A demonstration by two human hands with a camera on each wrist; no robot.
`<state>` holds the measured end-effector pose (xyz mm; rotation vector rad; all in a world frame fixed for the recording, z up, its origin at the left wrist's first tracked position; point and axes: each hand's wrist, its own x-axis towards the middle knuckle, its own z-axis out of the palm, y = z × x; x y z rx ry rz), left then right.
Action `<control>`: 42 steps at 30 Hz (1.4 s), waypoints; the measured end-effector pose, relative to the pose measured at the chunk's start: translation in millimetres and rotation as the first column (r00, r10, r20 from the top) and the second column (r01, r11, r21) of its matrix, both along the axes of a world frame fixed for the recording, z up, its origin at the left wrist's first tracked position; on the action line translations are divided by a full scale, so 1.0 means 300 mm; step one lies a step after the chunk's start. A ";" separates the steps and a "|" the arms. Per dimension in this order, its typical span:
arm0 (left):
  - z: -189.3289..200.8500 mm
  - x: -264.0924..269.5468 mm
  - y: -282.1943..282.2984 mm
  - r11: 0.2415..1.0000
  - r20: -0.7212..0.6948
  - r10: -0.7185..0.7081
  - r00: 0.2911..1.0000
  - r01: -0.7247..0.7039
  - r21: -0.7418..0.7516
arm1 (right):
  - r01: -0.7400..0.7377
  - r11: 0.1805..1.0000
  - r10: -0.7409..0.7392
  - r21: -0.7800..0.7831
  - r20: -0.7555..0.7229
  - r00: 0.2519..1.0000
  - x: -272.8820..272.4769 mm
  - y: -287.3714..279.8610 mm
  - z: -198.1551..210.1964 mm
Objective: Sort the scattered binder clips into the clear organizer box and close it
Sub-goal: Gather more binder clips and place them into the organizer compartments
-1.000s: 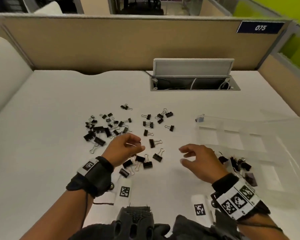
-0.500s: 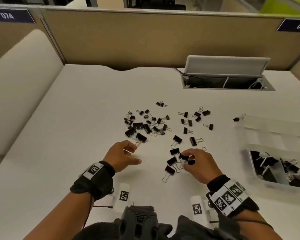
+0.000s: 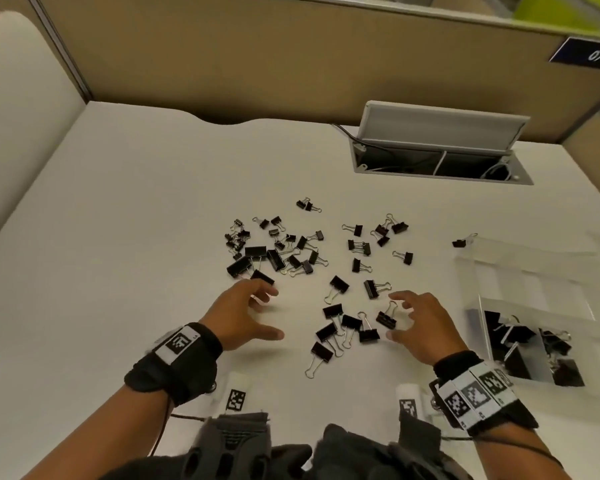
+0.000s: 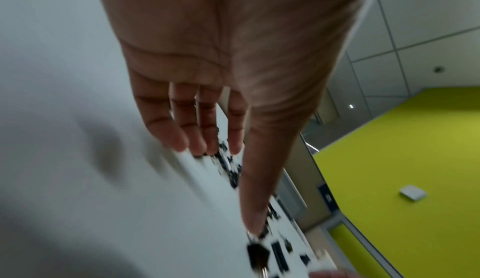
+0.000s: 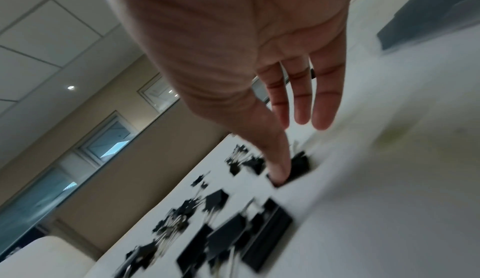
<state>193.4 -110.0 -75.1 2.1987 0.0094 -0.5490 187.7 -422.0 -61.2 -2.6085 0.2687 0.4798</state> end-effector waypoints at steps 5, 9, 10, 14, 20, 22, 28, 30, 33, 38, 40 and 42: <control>-0.040 -0.010 -0.156 0.962 -0.026 -0.265 0.964 0.266 0.068 | -0.042 0.999 0.044 0.016 -0.157 0.987 -0.008 -0.040 -0.017; -0.047 -0.003 -0.248 0.933 -0.042 -0.335 0.941 0.337 0.128 | -0.089 0.995 0.096 0.052 -0.139 0.986 -0.023 0.015 -0.039; -0.043 -0.002 -0.264 0.922 -0.038 -0.348 0.937 0.349 0.165 | -0.108 0.993 0.113 0.051 -0.128 0.985 -0.023 0.037 -0.041; -0.049 0.005 -0.292 0.916 -0.025 -0.337 0.941 0.334 0.222 | -0.184 0.982 0.189 0.048 -0.108 0.976 -0.030 0.129 -0.051; -0.063 0.002 -0.322 0.968 0.004 -0.211 0.977 0.208 0.139 | -0.262 0.964 0.264 0.031 -0.057 0.963 -0.044 0.229 -0.070; -0.069 -0.001 -0.327 0.976 0.021 -0.184 0.983 0.180 0.122 | -0.238 0.969 0.241 0.069 -0.043 0.970 -0.046 0.249 -0.076; -0.084 -0.019 -0.324 0.991 0.082 -0.123 0.989 0.119 0.058 | -0.203 0.959 0.209 0.199 -0.013 0.978 -0.043 0.247 -0.079; -0.083 -0.024 -0.323 0.994 0.103 -0.105 0.989 0.104 0.020 | -0.213 0.947 0.217 0.241 0.010 0.976 -0.043 0.245 -0.081; -0.085 -0.025 -0.320 0.995 0.145 -0.100 0.984 0.099 0.015 | -0.228 0.927 0.230 0.297 0.030 0.973 -0.042 0.241 -0.083; -0.084 -0.031 -0.298 0.990 0.106 -0.015 0.994 0.029 -0.135 | -0.192 0.885 0.193 0.425 0.041 0.980 -0.046 0.239 -0.059; -0.084 -0.030 -0.288 0.982 0.114 0.013 0.993 0.009 -0.190 | -0.151 0.844 0.153 0.515 0.039 0.987 -0.054 0.242 -0.046; -0.075 -0.028 -0.277 0.961 0.097 0.045 0.994 -0.016 -0.274 | -0.110 0.807 0.117 0.581 0.025 0.993 -0.058 0.244 -0.038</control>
